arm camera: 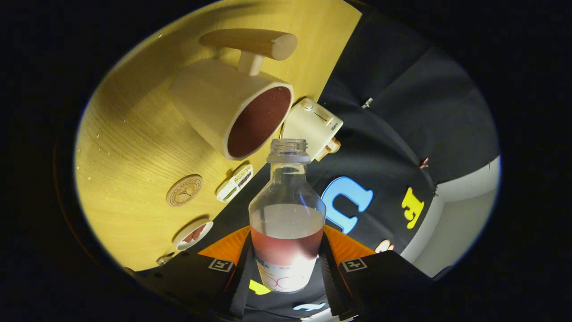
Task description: Take the bottle from table, then pour the juice into the cup, finally place the bottle on the coaster
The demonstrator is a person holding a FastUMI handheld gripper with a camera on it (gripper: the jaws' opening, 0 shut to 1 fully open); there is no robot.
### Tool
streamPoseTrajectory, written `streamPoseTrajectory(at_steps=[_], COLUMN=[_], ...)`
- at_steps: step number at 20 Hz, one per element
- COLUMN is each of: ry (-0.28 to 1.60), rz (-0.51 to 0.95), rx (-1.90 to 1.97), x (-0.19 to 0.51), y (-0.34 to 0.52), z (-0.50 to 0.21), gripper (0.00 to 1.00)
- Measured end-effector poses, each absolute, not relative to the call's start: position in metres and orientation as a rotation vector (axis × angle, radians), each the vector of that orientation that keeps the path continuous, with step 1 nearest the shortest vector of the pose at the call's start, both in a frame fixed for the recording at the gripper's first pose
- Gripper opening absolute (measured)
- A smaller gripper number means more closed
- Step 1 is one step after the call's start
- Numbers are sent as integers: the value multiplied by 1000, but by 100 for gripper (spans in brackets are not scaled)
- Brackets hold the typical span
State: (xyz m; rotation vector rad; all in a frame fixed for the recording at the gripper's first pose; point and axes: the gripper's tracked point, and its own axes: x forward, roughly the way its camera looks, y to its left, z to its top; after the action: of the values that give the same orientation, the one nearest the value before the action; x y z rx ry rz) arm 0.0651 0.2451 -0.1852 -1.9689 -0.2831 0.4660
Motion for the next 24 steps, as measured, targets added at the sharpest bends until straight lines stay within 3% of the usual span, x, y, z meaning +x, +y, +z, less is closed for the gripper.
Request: streamPoseTrajectory(at_steps=[10, 24], ry=[89, 246], rz=[480, 455], rx=[-1372, -439], x=[51, 40], y=[243, 240], z=[-216, -206], gripper=[72, 73])
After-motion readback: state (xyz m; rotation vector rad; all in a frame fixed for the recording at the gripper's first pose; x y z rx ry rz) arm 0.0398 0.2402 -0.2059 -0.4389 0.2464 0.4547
